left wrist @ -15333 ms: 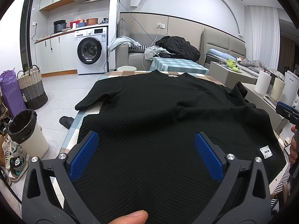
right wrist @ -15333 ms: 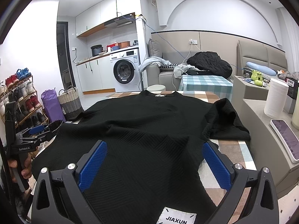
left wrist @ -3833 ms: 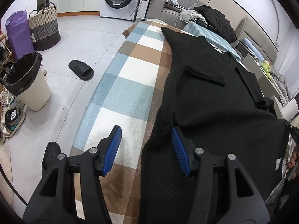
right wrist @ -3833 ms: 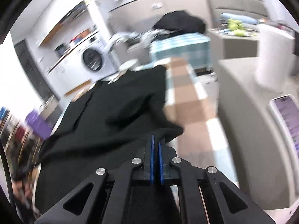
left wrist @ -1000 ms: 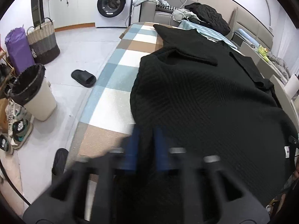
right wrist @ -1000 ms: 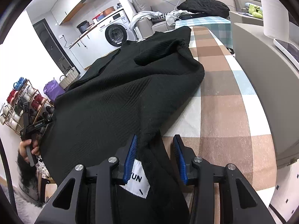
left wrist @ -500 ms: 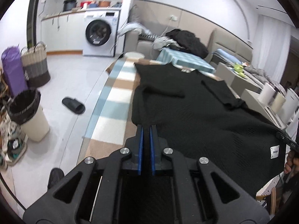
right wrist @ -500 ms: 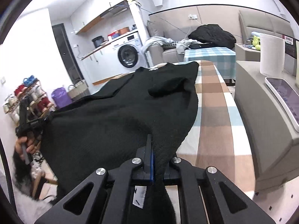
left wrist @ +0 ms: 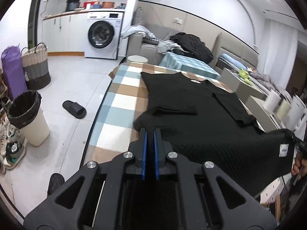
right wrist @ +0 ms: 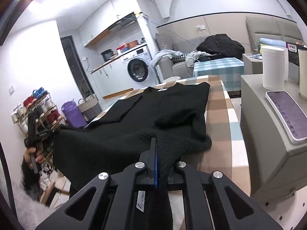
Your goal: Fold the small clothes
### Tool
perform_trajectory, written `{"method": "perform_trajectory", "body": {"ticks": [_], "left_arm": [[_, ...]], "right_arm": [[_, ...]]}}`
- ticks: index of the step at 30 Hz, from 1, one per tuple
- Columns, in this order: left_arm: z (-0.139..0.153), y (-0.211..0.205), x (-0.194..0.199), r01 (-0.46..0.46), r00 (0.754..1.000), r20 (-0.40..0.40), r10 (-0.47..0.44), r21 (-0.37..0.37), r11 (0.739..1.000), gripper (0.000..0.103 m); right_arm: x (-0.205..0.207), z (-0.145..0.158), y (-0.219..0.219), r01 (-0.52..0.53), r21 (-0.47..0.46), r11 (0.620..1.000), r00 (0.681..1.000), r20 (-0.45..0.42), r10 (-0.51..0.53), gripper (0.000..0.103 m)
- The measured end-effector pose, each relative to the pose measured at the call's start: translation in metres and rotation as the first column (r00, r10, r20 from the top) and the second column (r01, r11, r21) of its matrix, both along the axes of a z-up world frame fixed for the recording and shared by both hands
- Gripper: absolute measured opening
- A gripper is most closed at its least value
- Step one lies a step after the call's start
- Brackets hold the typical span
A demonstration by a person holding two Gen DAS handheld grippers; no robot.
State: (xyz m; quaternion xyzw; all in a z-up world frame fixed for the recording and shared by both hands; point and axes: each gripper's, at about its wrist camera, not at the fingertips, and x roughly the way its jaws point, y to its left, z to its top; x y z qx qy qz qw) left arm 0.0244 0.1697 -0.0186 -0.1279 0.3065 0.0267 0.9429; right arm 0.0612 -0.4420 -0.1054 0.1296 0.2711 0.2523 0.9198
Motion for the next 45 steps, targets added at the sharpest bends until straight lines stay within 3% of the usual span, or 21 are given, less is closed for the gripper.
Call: {"method": "perform_trajectory", "body": {"ticks": [13,20,22,23,27,28,31,38,40,42,45], "left_arm": [[-0.021,0.021,0.135,-0.036,0.997,-0.063,0.035,-0.013,0.999,0.004],[-0.050,0.024,0.194,-0.056,0.990,-0.129,0.055,-0.005,0.998,0.006],[-0.064,0.025,0.203,-0.080,0.982,-0.173,0.078,-0.003,0.997,0.013],[-0.070,0.024,0.205,-0.082,0.978,-0.193,0.081,0.000,0.997,0.022],[-0.083,0.024,0.193,-0.098,0.971,-0.215,0.100,0.021,0.995,0.062],[-0.085,0.026,0.191,-0.101,0.973,-0.210,0.101,0.011,0.995,0.064],[-0.092,0.028,0.196,-0.076,0.971,-0.231,0.065,-0.040,0.996,0.064],[-0.105,0.023,0.218,-0.047,0.963,-0.267,0.028,-0.066,0.997,0.063],[-0.106,0.023,0.219,-0.023,0.965,-0.261,-0.003,-0.094,0.995,0.052],[-0.106,0.021,0.220,0.013,0.966,-0.253,-0.045,-0.127,0.992,0.029],[-0.104,0.012,0.219,0.040,0.968,-0.245,-0.061,-0.091,0.995,0.017]], "right_arm": [[0.111,-0.015,0.015,0.169,0.019,0.985,0.977,-0.135,-0.165,0.004],[0.152,-0.025,0.026,0.201,-0.057,0.978,0.963,-0.173,-0.208,0.007],[0.166,-0.036,0.030,0.164,-0.115,0.980,0.952,-0.243,-0.188,0.014],[0.169,-0.040,0.031,0.150,-0.135,0.979,0.947,-0.265,-0.182,0.016],[0.160,-0.047,0.018,0.136,-0.109,0.985,0.943,-0.291,-0.162,0.053],[0.153,-0.047,0.011,0.149,-0.091,0.985,0.944,-0.284,-0.169,0.058],[0.148,-0.051,0.002,0.151,-0.089,0.984,0.941,-0.293,-0.171,0.061],[0.174,-0.069,0.012,0.127,-0.087,0.988,0.919,-0.364,-0.150,0.061],[0.180,-0.070,0.019,0.112,-0.097,0.989,0.921,-0.363,-0.140,0.061],[0.184,-0.069,0.024,0.096,-0.101,0.990,0.924,-0.360,-0.126,0.057],[0.186,-0.070,0.028,0.081,-0.119,0.990,0.926,-0.358,-0.119,0.043]]}}
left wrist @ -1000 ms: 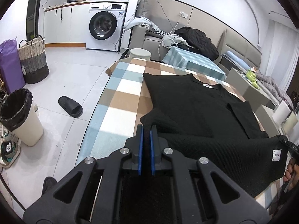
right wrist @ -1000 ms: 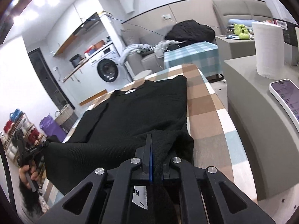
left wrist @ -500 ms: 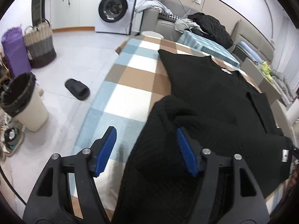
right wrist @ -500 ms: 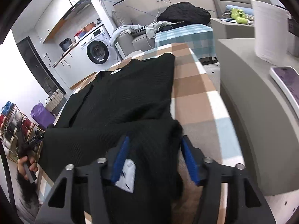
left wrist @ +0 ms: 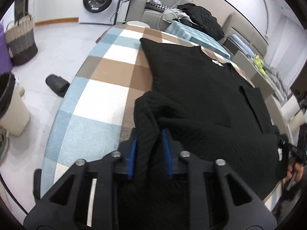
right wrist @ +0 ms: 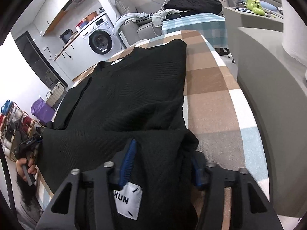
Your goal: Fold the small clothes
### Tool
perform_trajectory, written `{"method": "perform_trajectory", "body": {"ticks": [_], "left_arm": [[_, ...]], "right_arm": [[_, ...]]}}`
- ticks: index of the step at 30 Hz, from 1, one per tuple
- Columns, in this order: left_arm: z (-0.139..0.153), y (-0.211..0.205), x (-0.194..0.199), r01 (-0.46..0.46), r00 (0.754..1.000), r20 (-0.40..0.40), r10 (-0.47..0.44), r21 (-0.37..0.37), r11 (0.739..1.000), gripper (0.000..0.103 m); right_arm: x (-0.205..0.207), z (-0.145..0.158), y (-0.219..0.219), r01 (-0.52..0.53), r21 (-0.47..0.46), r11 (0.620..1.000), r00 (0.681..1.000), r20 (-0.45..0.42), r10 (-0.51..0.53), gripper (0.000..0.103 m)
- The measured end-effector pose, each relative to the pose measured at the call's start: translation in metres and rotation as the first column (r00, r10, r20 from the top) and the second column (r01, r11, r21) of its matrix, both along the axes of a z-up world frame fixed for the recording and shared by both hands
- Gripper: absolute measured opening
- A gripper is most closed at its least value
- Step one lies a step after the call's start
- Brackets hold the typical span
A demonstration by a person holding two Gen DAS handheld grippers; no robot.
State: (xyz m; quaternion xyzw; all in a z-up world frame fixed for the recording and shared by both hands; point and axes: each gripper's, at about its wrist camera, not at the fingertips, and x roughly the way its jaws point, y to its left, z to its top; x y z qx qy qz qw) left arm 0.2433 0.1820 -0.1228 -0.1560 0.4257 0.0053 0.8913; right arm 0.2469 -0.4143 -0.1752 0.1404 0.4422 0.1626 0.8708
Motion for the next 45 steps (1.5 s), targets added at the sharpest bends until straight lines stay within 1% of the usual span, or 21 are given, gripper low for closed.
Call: {"method": "perform_trajectory", "body": {"ticks": [3,4,7,12,17,23,28,32,34,36,37,38,39,42,45], "left_arm": [[0.003,-0.008,-0.002,0.013,1.000,0.004,-0.013,0.040,0.999,0.012],[0.003,-0.009,-0.002,0.015,1.000,0.005,-0.015,0.048,0.999,0.012],[0.005,-0.010,-0.008,0.017,1.000,0.007,-0.018,0.053,0.998,0.011],[0.007,-0.013,-0.021,0.029,1.000,0.007,-0.029,0.079,0.996,0.010],[0.008,-0.014,-0.039,0.032,0.999,0.008,-0.032,0.084,0.996,0.009],[0.009,-0.016,-0.076,0.026,1.000,0.016,-0.027,0.096,0.995,0.009],[0.012,-0.021,-0.114,0.013,1.000,0.024,-0.016,0.123,0.992,0.009],[0.013,-0.018,-0.135,0.009,0.999,0.031,-0.012,0.110,0.994,0.009],[0.016,-0.015,-0.143,0.004,0.999,0.042,-0.008,0.099,0.995,0.010],[0.021,-0.013,-0.154,-0.005,0.999,0.040,0.000,0.106,0.994,0.023],[0.022,-0.012,-0.160,-0.006,0.999,0.042,0.002,0.106,0.994,0.038],[0.025,-0.012,-0.166,-0.010,0.999,0.051,0.005,0.105,0.994,0.050],[0.027,-0.010,-0.174,-0.015,0.998,0.067,0.008,0.102,0.995,0.054],[0.027,-0.008,-0.190,-0.017,0.998,0.057,0.011,0.101,0.995,0.055],[0.023,-0.008,-0.202,-0.007,0.999,0.038,0.003,0.103,0.995,0.055]], "right_arm": [[-0.001,0.000,0.004,-0.019,-0.025,1.000,1.000,0.010,0.019,0.030],[-0.003,0.001,0.005,-0.024,-0.026,0.999,1.000,0.010,0.024,0.027],[-0.005,0.000,0.007,-0.035,-0.049,0.998,0.999,0.016,0.036,0.025],[-0.008,-0.001,0.009,-0.046,-0.055,0.997,0.999,0.014,0.046,0.024],[-0.014,0.000,0.009,-0.065,-0.064,0.996,0.998,0.011,0.066,0.024],[-0.023,0.000,0.006,-0.084,-0.072,0.994,0.996,0.007,0.085,0.024],[-0.044,0.000,0.004,-0.103,-0.080,0.991,0.995,0.011,0.104,0.024],[-0.059,0.001,0.002,-0.102,-0.094,0.990,0.994,0.021,0.105,0.024],[-0.060,0.002,-0.004,-0.075,-0.078,0.994,0.997,0.029,0.078,0.029],[-0.054,0.003,-0.008,-0.056,-0.041,0.998,0.998,0.008,0.057,0.032],[-0.052,0.004,-0.011,-0.049,-0.030,0.998,0.999,0.002,0.049,0.036],[-0.054,0.006,-0.016,-0.033,-0.017,0.999,0.999,0.004,0.033,0.038],[-0.057,0.008,-0.020,-0.025,-0.009,1.000,1.000,0.014,0.026,0.043],[-0.073,0.012,-0.029,-0.014,0.013,1.000,1.000,0.021,0.014,0.048],[-0.094,0.009,-0.039,0.004,0.023,1.000,1.000,0.021,-0.005,0.049]]}}
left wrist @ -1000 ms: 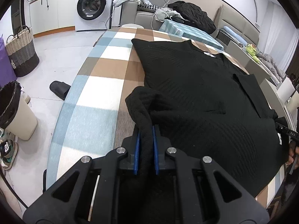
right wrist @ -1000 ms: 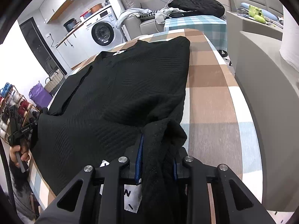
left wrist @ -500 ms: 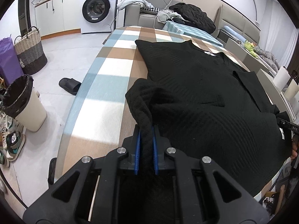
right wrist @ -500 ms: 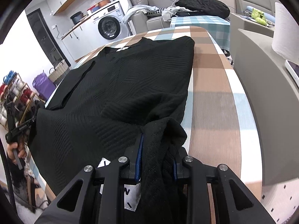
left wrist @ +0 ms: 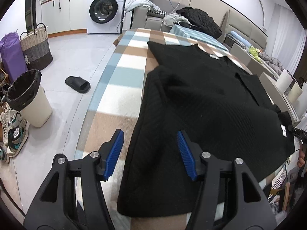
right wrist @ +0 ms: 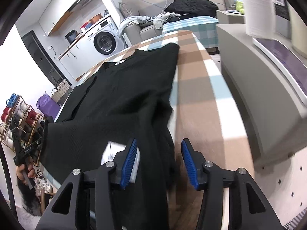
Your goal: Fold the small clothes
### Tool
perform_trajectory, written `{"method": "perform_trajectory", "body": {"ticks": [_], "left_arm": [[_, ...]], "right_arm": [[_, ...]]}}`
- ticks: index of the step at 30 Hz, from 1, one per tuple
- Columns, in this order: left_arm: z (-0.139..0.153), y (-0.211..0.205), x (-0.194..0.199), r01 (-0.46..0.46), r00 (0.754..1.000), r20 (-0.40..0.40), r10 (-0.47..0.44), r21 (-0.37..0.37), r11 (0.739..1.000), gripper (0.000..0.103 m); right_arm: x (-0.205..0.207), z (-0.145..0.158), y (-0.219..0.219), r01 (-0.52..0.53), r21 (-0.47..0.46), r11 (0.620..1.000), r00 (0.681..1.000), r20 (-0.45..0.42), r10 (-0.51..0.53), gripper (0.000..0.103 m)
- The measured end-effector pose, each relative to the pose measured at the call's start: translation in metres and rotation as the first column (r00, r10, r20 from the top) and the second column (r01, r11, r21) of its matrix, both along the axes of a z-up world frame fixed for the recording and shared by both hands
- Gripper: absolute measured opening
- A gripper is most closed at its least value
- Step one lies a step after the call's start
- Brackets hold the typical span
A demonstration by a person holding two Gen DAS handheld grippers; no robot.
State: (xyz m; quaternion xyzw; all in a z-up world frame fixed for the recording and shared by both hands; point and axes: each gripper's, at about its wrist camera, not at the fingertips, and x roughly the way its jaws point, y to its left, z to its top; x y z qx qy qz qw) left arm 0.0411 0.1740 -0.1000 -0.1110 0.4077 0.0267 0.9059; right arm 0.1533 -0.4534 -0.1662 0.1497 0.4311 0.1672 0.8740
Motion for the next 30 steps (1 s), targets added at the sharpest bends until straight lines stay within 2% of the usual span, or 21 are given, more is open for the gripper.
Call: {"method": "perform_trajectory", "body": {"ticks": [7,8,9,10,12,15,19,23,29,30], "left_arm": [[-0.008,-0.001,-0.009,0.008,1.000,-0.020,-0.008,-0.028,1.000,0.053],[-0.009,-0.001,-0.008,0.009,1.000,-0.021,-0.010,-0.031,0.999,0.043],[-0.010,-0.001,-0.009,0.009,1.000,-0.023,-0.010,-0.032,0.999,0.029],[-0.010,-0.001,-0.008,0.011,0.999,-0.030,-0.012,-0.029,1.000,0.023],[-0.006,0.000,-0.011,0.015,1.000,-0.020,-0.016,-0.028,0.999,0.005],[0.002,0.000,-0.014,0.013,1.000,0.012,-0.013,-0.027,1.000,0.003],[0.018,0.000,-0.019,0.003,0.998,0.068,0.000,-0.036,0.999,0.002],[0.033,0.003,-0.020,-0.020,0.993,0.114,0.028,-0.069,0.997,0.002],[0.058,0.006,-0.001,-0.021,0.983,0.178,0.038,-0.098,0.995,0.002],[0.064,0.007,0.006,-0.020,0.981,0.189,0.039,-0.100,0.995,0.002]], "right_arm": [[-0.033,-0.007,-0.001,-0.063,0.016,0.998,0.998,-0.009,0.063,0.049],[-0.037,-0.008,0.001,-0.073,0.016,0.997,0.997,-0.009,0.074,0.049],[-0.039,-0.009,0.003,-0.081,0.011,0.997,0.997,-0.008,0.081,0.049],[-0.040,-0.011,0.007,-0.092,-0.001,0.996,0.996,-0.018,0.092,0.049],[-0.045,-0.013,0.012,-0.106,-0.026,0.994,0.994,-0.040,0.105,0.047],[-0.056,-0.012,0.013,-0.123,-0.049,0.991,0.992,-0.047,0.121,0.035],[-0.066,-0.007,0.014,-0.119,-0.098,0.988,0.993,-0.036,0.116,0.009],[-0.074,0.012,0.014,-0.106,-0.064,0.992,0.993,0.037,0.109,0.006],[-0.059,0.047,-0.004,-0.033,0.153,0.988,0.989,0.146,0.011,0.006],[-0.055,0.050,-0.005,-0.022,0.156,0.988,0.988,0.152,-0.002,0.006]]}}
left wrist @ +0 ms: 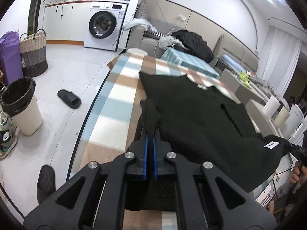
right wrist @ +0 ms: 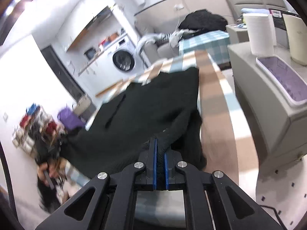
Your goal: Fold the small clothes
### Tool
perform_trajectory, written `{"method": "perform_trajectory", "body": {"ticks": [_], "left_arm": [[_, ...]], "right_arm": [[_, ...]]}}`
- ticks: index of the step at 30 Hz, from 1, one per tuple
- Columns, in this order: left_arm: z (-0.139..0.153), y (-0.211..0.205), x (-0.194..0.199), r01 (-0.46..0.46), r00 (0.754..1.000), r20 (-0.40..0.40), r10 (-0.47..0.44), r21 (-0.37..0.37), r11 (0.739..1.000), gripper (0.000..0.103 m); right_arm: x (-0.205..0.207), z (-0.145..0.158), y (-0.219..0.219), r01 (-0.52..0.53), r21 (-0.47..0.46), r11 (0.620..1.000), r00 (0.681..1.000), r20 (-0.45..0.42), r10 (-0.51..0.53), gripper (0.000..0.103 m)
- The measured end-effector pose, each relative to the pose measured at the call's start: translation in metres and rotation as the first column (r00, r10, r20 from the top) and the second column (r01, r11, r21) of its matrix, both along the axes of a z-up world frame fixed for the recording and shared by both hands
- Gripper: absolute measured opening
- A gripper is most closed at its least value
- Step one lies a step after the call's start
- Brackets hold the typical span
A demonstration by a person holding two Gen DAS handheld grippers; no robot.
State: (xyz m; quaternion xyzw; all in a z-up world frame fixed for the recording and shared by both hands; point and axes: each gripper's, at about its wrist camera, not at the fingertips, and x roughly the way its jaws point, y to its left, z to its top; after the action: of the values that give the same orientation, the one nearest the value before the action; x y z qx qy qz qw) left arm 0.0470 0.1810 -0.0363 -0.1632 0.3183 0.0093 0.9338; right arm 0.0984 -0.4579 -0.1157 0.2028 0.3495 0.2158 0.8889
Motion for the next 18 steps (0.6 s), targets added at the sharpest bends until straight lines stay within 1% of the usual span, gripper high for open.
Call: {"method": "perform_trajectory", "body": {"ticks": [2,6,8,12,15,16,17,18], "left_arm": [[0.010,0.004,0.013,0.004,1.000,0.016,-0.004,-0.016,1.000,0.002],[0.026,0.013,0.046,0.000,0.999,0.035,0.001,-0.036,0.999,0.002],[0.032,0.023,0.072,-0.001,0.999,0.032,0.003,-0.075,0.997,0.002],[0.033,0.038,0.123,-0.015,1.000,-0.001,0.015,-0.138,0.990,0.003],[0.026,0.043,0.162,-0.045,0.998,-0.050,0.038,-0.138,0.989,0.004],[0.022,0.046,0.173,-0.073,0.996,-0.070,0.064,-0.134,0.988,0.007],[0.019,0.050,0.180,-0.086,0.993,-0.087,0.075,-0.133,0.987,0.018],[0.014,0.053,0.188,-0.099,0.990,-0.111,0.084,-0.138,0.985,0.035]], "right_arm": [[0.015,0.008,-0.001,0.021,0.022,1.000,0.999,0.030,-0.021,0.006],[0.053,0.019,-0.001,0.051,0.068,0.996,0.998,0.039,-0.053,0.006],[0.078,0.023,0.000,0.069,0.091,0.993,0.997,0.034,-0.072,0.006],[0.129,0.025,0.005,0.109,0.100,0.989,0.994,0.011,-0.110,0.006],[0.172,0.020,0.010,0.159,0.078,0.984,0.987,-0.026,-0.158,0.006],[0.186,0.017,0.009,0.188,0.071,0.980,0.982,-0.042,-0.185,0.008],[0.197,0.014,0.009,0.207,0.058,0.977,0.977,-0.057,-0.204,0.011],[0.212,0.010,0.011,0.215,0.016,0.977,0.974,-0.079,-0.213,0.023]]}}
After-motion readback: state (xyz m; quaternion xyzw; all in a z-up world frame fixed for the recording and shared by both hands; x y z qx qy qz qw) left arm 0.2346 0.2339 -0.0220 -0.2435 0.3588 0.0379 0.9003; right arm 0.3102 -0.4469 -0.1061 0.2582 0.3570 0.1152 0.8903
